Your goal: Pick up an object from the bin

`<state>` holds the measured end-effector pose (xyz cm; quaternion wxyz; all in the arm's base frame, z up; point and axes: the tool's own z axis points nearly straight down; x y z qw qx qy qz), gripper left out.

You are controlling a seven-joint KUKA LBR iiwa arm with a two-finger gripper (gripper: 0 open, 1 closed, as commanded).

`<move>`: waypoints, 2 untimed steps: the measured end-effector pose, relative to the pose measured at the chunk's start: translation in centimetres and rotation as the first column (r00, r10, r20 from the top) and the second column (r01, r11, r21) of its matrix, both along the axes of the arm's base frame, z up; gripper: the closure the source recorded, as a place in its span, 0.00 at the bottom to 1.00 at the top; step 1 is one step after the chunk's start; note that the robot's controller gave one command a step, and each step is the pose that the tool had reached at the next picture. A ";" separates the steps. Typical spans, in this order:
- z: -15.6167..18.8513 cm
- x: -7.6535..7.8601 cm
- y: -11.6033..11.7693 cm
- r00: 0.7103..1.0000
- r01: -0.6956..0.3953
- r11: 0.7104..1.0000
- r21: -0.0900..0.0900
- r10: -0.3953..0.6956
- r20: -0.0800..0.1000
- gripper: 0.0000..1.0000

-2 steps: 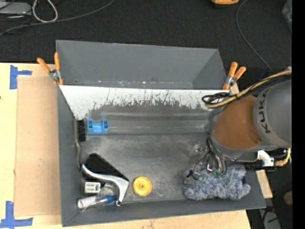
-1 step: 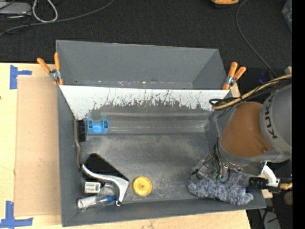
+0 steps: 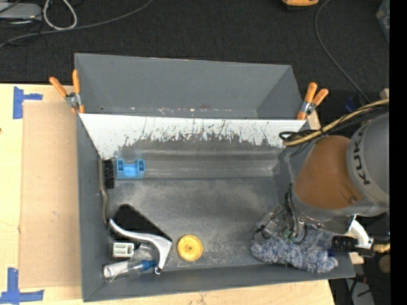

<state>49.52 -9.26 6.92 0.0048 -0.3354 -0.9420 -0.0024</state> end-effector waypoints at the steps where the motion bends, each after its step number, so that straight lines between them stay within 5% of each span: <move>1: 1.3 1.0 1.7 0.999 0.043 0.999 0.001 -0.043 -0.001 0.00; 2: 1.3 0.9 1.7 0.999 0.042 0.999 0.001 -0.042 -0.002 1.00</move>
Offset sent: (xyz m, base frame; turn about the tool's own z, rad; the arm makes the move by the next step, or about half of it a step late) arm 0.0000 0.0000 0.0000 0.0000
